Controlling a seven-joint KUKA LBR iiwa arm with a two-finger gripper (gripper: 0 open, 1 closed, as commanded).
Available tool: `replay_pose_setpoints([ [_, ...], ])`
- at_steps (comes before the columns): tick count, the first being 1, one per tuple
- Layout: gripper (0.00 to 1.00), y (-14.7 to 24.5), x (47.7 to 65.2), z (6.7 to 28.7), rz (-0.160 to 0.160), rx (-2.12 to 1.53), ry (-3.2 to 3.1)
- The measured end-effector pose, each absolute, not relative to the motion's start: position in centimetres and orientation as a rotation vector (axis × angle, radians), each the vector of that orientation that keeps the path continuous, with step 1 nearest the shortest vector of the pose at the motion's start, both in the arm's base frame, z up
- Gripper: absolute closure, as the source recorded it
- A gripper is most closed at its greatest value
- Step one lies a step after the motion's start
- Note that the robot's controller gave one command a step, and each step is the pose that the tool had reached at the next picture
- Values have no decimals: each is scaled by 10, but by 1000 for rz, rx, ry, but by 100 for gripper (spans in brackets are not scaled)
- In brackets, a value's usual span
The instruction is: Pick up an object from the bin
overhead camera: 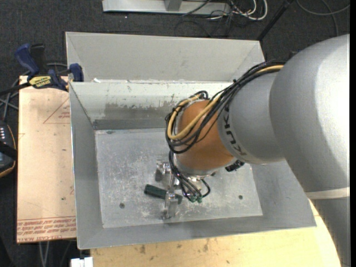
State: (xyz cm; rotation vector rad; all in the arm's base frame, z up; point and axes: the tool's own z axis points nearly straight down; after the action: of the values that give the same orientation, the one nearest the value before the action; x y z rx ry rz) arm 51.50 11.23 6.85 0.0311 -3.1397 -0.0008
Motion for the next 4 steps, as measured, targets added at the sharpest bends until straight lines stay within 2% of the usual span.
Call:
replay_pose_setpoints([
  [1,100,110,505,70,-2,-85,-3141],
  [4,100,110,504,77,-1,-85,-3139],
])
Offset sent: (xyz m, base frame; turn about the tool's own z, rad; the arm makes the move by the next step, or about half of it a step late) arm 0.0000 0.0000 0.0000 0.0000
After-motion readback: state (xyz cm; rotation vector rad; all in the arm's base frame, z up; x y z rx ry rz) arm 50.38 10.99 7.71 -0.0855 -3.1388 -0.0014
